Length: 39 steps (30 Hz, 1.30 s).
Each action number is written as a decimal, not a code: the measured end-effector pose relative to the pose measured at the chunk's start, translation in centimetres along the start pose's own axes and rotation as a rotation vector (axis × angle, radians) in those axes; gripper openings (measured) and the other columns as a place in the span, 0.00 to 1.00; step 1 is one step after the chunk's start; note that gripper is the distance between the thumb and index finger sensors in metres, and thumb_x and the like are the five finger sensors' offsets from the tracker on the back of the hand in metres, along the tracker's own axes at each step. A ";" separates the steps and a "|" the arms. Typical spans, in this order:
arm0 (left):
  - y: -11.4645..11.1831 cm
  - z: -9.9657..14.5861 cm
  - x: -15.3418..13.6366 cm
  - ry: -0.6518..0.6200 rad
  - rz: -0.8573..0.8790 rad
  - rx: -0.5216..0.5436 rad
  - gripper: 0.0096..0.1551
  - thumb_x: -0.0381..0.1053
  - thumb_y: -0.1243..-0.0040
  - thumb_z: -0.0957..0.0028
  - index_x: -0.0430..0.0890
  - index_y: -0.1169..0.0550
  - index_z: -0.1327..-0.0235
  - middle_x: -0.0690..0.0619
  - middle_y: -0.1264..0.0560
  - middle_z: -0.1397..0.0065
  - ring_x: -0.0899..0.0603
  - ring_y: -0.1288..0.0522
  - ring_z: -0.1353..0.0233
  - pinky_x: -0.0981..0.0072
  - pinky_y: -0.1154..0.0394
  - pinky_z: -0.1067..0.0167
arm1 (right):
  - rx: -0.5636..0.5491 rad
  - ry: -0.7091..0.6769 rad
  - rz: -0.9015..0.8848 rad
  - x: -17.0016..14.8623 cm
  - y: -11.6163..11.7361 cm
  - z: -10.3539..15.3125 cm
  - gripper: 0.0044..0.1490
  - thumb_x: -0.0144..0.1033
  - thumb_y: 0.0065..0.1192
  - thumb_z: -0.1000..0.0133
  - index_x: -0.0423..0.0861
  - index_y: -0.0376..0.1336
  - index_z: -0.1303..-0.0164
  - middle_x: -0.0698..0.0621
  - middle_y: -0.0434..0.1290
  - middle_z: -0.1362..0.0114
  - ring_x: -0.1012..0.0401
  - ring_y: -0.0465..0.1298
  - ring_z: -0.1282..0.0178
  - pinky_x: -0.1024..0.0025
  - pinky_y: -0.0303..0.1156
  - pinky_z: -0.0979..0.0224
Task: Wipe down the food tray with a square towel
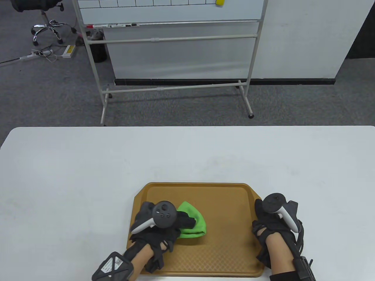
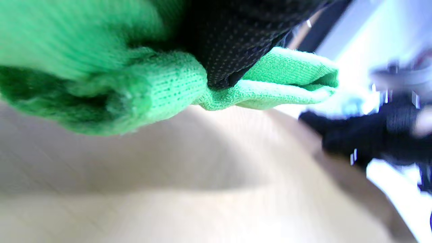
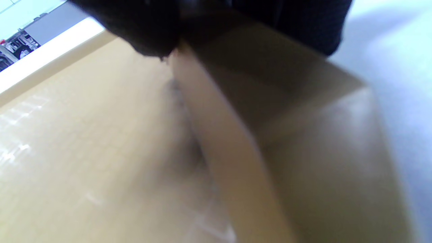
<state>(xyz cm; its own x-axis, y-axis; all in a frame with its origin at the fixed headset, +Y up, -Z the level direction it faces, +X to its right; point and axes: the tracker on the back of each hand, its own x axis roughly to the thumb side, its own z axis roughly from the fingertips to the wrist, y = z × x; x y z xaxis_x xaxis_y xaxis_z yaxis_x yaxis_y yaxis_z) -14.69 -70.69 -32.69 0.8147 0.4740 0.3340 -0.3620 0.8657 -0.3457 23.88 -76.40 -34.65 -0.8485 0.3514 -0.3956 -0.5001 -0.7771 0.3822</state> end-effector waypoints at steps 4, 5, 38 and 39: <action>5.8 4.8 -3.6 0.123 -0.077 0.217 0.31 0.40 0.30 0.48 0.63 0.25 0.32 0.57 0.32 0.19 0.33 0.30 0.34 0.44 0.33 0.40 | 0.002 0.000 0.000 0.0 0.0 0.0 0.48 0.42 0.60 0.44 0.63 0.35 0.23 0.49 0.48 0.15 0.49 0.70 0.37 0.53 0.71 0.38; 7.0 6.3 -5.0 0.166 -0.072 0.282 0.31 0.40 0.31 0.47 0.63 0.26 0.32 0.57 0.32 0.19 0.33 0.30 0.34 0.44 0.33 0.40 | 0.002 0.000 -0.002 0.0 0.0 0.0 0.48 0.42 0.60 0.44 0.63 0.36 0.23 0.49 0.48 0.14 0.49 0.70 0.37 0.53 0.71 0.38; 3.8 9.1 -19.7 0.513 0.174 0.073 0.45 0.67 0.51 0.46 0.55 0.50 0.18 0.50 0.59 0.12 0.27 0.62 0.17 0.31 0.59 0.27 | -0.041 -0.025 -0.056 -1.3 -0.7 1.6 0.48 0.50 0.60 0.44 0.59 0.39 0.20 0.48 0.41 0.12 0.42 0.54 0.19 0.45 0.64 0.29; 4.5 9.5 -19.2 0.494 0.159 0.103 0.45 0.67 0.51 0.46 0.55 0.49 0.18 0.50 0.58 0.12 0.27 0.62 0.17 0.31 0.59 0.27 | -0.066 -0.042 -0.060 -1.3 -1.0 1.9 0.48 0.51 0.60 0.44 0.59 0.39 0.20 0.48 0.40 0.11 0.39 0.51 0.17 0.42 0.61 0.27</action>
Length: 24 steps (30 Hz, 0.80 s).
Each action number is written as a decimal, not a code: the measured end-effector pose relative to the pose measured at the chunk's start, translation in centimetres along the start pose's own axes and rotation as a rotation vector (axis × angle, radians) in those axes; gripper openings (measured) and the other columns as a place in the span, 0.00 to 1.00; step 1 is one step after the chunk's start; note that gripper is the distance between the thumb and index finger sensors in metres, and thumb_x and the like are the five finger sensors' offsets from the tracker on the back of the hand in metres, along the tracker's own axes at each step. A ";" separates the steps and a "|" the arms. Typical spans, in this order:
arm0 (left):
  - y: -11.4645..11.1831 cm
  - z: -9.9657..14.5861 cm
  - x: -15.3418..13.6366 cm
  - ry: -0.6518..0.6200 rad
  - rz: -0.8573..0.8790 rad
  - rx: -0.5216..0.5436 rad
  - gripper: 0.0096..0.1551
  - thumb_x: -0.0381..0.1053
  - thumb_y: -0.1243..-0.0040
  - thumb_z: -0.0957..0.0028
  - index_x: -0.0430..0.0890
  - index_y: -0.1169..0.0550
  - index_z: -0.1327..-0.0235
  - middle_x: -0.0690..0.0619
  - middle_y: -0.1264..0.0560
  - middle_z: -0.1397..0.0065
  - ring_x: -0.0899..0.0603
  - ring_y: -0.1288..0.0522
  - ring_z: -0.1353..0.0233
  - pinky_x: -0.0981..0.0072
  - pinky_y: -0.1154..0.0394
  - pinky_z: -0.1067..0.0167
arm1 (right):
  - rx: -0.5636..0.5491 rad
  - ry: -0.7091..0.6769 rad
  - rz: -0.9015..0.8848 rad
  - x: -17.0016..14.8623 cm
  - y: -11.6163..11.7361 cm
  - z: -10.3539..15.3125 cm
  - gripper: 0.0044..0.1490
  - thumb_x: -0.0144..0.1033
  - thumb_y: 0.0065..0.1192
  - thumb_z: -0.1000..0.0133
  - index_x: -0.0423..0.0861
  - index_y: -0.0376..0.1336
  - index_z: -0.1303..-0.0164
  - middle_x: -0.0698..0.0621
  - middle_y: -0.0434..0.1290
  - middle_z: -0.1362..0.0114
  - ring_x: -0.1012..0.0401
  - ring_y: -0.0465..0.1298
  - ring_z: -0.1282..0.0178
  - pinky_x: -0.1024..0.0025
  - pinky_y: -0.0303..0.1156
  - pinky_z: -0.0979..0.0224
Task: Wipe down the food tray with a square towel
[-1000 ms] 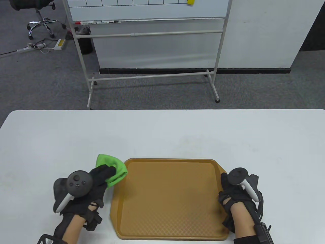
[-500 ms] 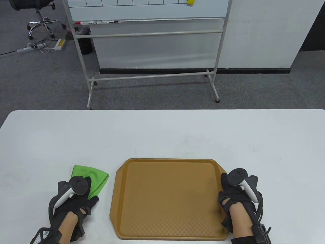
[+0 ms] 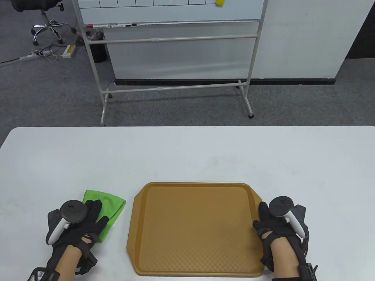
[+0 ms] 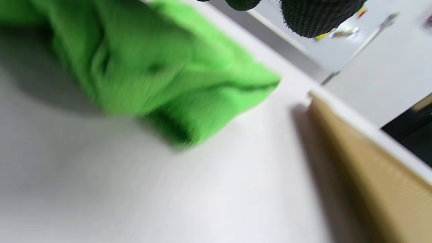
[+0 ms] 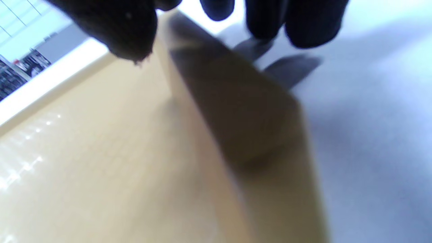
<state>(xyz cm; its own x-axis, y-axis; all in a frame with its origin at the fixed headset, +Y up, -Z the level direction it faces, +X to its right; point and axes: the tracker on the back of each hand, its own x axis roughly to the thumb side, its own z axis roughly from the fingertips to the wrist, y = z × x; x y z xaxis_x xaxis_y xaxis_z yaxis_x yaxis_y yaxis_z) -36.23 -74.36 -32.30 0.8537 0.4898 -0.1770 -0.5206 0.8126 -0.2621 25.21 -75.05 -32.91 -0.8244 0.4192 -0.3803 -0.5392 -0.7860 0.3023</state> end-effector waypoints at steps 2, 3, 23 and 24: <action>1.3 1.4 0.9 -0.059 -0.024 0.086 0.45 0.68 0.51 0.45 0.55 0.48 0.18 0.50 0.57 0.12 0.27 0.61 0.17 0.32 0.58 0.27 | -0.056 -0.062 -0.023 0.4 -0.8 0.8 0.48 0.52 0.60 0.44 0.59 0.40 0.19 0.47 0.38 0.11 0.38 0.44 0.15 0.38 0.56 0.24; 1.9 2.1 1.3 -0.086 -0.026 0.125 0.44 0.67 0.51 0.45 0.55 0.48 0.18 0.50 0.57 0.12 0.27 0.61 0.17 0.32 0.58 0.28 | -0.087 -0.112 -0.038 0.9 -1.1 1.3 0.48 0.52 0.60 0.44 0.58 0.41 0.19 0.49 0.38 0.11 0.38 0.45 0.15 0.37 0.56 0.24; -2.3 8.0 11.1 -1.007 -0.173 0.273 0.43 0.66 0.50 0.47 0.59 0.49 0.20 0.54 0.60 0.14 0.39 0.64 0.17 0.42 0.63 0.26 | -0.259 -1.154 0.334 14.4 5.8 9.1 0.48 0.57 0.61 0.47 0.63 0.45 0.19 0.50 0.46 0.10 0.43 0.50 0.12 0.35 0.60 0.25; -2.9 7.7 11.2 -1.011 -0.203 0.242 0.43 0.67 0.50 0.47 0.59 0.49 0.20 0.55 0.60 0.14 0.39 0.64 0.17 0.43 0.63 0.26 | -0.304 -1.164 0.401 14.6 6.0 9.4 0.47 0.57 0.61 0.48 0.63 0.45 0.19 0.50 0.47 0.10 0.43 0.51 0.13 0.35 0.61 0.25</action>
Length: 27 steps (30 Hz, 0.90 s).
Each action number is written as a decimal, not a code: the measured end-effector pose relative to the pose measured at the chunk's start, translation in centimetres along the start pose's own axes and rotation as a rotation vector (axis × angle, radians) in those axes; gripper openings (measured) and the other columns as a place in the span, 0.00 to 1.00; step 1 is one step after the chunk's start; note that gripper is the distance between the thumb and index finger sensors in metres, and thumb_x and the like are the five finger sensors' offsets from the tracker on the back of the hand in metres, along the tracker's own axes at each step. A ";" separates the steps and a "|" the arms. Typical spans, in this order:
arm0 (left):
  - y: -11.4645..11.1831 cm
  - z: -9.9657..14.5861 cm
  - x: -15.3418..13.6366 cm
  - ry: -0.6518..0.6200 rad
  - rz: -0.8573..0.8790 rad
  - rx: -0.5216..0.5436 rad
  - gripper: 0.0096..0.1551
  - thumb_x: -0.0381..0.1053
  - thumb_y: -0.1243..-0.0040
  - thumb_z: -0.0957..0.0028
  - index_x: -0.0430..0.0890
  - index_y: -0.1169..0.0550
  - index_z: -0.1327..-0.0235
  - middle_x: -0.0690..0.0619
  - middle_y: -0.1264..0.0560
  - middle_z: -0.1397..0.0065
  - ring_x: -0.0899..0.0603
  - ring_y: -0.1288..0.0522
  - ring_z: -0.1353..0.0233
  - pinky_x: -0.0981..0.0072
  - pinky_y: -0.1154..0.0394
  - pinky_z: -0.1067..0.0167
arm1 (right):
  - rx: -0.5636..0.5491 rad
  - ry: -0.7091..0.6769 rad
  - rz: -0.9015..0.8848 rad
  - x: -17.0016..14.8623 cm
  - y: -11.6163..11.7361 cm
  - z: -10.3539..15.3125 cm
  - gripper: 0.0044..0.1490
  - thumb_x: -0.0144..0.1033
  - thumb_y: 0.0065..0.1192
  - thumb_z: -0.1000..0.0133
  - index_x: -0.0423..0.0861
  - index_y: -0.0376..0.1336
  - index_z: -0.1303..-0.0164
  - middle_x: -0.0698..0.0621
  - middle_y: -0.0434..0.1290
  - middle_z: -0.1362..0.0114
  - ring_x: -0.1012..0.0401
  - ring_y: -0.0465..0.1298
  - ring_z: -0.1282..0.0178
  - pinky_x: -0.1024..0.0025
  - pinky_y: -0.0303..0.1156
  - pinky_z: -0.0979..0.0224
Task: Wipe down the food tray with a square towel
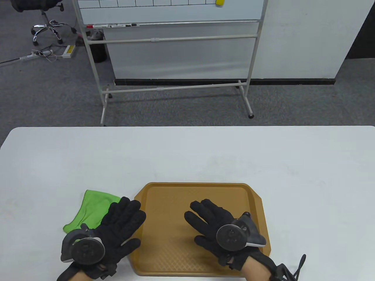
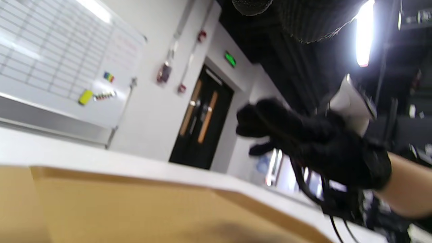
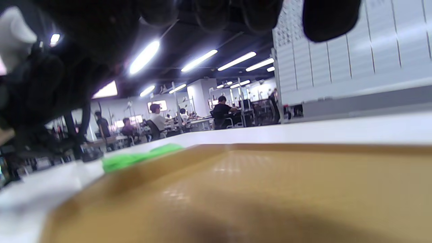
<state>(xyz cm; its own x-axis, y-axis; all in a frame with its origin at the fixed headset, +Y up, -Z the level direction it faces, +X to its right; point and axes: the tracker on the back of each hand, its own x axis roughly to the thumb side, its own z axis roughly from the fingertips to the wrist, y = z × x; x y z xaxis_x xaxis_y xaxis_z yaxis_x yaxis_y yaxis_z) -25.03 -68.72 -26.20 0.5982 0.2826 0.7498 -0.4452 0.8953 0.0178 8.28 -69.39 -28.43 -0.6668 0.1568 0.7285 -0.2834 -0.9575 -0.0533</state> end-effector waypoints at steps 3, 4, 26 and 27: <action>-1.9 -0.4 -0.3 -0.054 0.019 -0.136 0.43 0.66 0.49 0.47 0.60 0.49 0.21 0.55 0.61 0.14 0.39 0.65 0.18 0.44 0.64 0.27 | 0.023 -0.026 0.092 0.7 0.2 -0.2 0.47 0.58 0.61 0.48 0.64 0.46 0.20 0.52 0.48 0.10 0.44 0.52 0.12 0.36 0.61 0.24; -2.5 -0.5 -0.5 -0.063 0.025 -0.193 0.43 0.66 0.49 0.48 0.60 0.49 0.21 0.55 0.61 0.14 0.40 0.65 0.18 0.44 0.65 0.27 | 0.027 -0.029 0.092 0.7 0.3 -0.2 0.46 0.58 0.61 0.48 0.64 0.46 0.20 0.51 0.48 0.10 0.43 0.52 0.12 0.36 0.61 0.24; -5.9 -0.9 -1.6 -0.048 0.045 -0.405 0.43 0.66 0.50 0.47 0.59 0.49 0.21 0.54 0.62 0.15 0.39 0.66 0.18 0.44 0.65 0.27 | 0.109 -0.052 0.139 1.0 1.3 -0.5 0.44 0.56 0.61 0.47 0.63 0.50 0.20 0.51 0.51 0.10 0.44 0.54 0.13 0.35 0.60 0.25; -5.9 -0.9 -1.6 -0.047 0.044 -0.407 0.43 0.66 0.50 0.47 0.59 0.49 0.21 0.55 0.61 0.15 0.39 0.65 0.18 0.44 0.65 0.27 | 0.111 -0.051 0.146 1.0 1.3 -0.5 0.43 0.56 0.61 0.47 0.63 0.51 0.20 0.54 0.51 0.10 0.44 0.54 0.13 0.35 0.60 0.24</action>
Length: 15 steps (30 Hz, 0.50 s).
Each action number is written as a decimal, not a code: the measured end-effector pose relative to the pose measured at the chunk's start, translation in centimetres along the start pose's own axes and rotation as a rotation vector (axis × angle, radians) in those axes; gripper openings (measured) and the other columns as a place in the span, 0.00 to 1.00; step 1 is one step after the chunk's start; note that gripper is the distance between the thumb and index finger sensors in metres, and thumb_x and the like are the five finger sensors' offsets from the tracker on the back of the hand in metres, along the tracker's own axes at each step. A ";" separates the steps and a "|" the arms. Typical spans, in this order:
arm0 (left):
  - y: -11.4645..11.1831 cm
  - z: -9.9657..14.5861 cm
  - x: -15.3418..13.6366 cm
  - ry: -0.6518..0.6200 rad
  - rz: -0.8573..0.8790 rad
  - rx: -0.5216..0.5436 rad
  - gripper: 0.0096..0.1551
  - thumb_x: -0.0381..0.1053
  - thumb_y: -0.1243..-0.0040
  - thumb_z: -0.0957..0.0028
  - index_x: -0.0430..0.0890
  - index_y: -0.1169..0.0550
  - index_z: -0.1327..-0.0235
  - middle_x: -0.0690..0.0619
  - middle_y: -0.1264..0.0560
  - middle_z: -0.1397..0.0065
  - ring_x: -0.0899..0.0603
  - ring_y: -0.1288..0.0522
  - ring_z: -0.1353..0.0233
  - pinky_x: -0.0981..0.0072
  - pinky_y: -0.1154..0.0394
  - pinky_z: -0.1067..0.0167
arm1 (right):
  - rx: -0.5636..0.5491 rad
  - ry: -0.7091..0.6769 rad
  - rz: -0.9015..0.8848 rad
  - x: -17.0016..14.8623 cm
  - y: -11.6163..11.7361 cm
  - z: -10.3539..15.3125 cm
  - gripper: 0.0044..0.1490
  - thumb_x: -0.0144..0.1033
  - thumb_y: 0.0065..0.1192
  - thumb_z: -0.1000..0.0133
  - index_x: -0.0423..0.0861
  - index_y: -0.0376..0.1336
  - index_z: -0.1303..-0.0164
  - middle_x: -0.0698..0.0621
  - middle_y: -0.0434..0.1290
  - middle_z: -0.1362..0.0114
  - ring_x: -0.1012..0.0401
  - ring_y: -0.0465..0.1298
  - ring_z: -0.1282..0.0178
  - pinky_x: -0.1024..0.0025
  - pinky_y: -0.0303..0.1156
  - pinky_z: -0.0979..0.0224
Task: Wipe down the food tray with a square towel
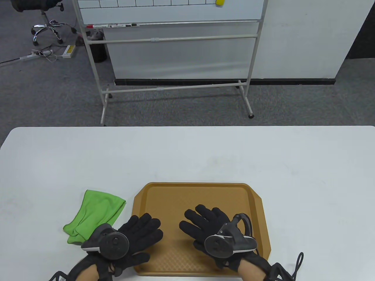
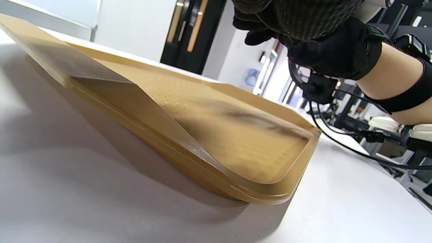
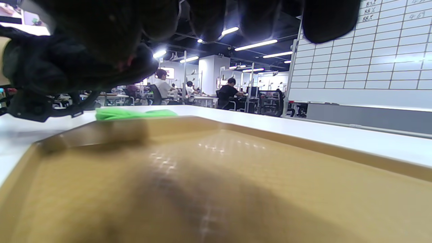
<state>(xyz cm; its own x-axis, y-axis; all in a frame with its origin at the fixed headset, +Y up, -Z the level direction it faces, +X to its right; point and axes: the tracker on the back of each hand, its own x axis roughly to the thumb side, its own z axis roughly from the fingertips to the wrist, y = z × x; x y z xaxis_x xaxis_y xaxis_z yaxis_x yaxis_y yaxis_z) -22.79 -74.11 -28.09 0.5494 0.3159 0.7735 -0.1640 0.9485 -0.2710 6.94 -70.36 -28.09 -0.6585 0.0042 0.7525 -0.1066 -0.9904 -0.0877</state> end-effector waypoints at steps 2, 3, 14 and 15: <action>0.0 0.0 0.0 0.002 -0.001 -0.004 0.42 0.65 0.50 0.47 0.59 0.48 0.21 0.55 0.61 0.15 0.39 0.65 0.18 0.43 0.65 0.27 | 0.007 0.003 0.005 0.0 0.0 0.0 0.43 0.56 0.61 0.47 0.63 0.51 0.20 0.52 0.50 0.10 0.45 0.54 0.12 0.34 0.60 0.24; 0.0 0.0 0.0 0.003 0.003 -0.005 0.42 0.65 0.50 0.47 0.59 0.48 0.21 0.55 0.61 0.15 0.39 0.65 0.18 0.43 0.65 0.27 | 0.014 0.006 0.002 0.0 0.0 0.0 0.43 0.56 0.61 0.47 0.63 0.51 0.20 0.52 0.50 0.10 0.44 0.53 0.13 0.34 0.60 0.24; -0.2 -0.1 0.0 0.007 0.002 -0.024 0.42 0.65 0.49 0.47 0.59 0.47 0.21 0.55 0.60 0.14 0.39 0.65 0.18 0.42 0.65 0.27 | 0.061 0.021 -0.012 -0.1 0.1 0.0 0.43 0.56 0.60 0.46 0.63 0.51 0.20 0.51 0.50 0.10 0.44 0.53 0.12 0.34 0.60 0.24; -0.2 0.0 0.0 0.007 0.003 -0.025 0.42 0.65 0.49 0.47 0.59 0.47 0.20 0.55 0.60 0.14 0.38 0.65 0.18 0.42 0.65 0.27 | 0.061 0.023 -0.014 -0.1 0.1 0.0 0.43 0.56 0.60 0.46 0.63 0.51 0.20 0.52 0.50 0.10 0.44 0.54 0.12 0.34 0.60 0.24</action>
<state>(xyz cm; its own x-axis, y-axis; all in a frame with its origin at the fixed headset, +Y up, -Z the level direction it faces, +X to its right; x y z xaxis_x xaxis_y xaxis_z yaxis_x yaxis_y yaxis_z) -22.73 -74.28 -28.06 0.5550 0.3187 0.7684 -0.1452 0.9466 -0.2877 7.03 -70.45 -28.20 -0.6742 0.0203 0.7383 -0.0705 -0.9968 -0.0370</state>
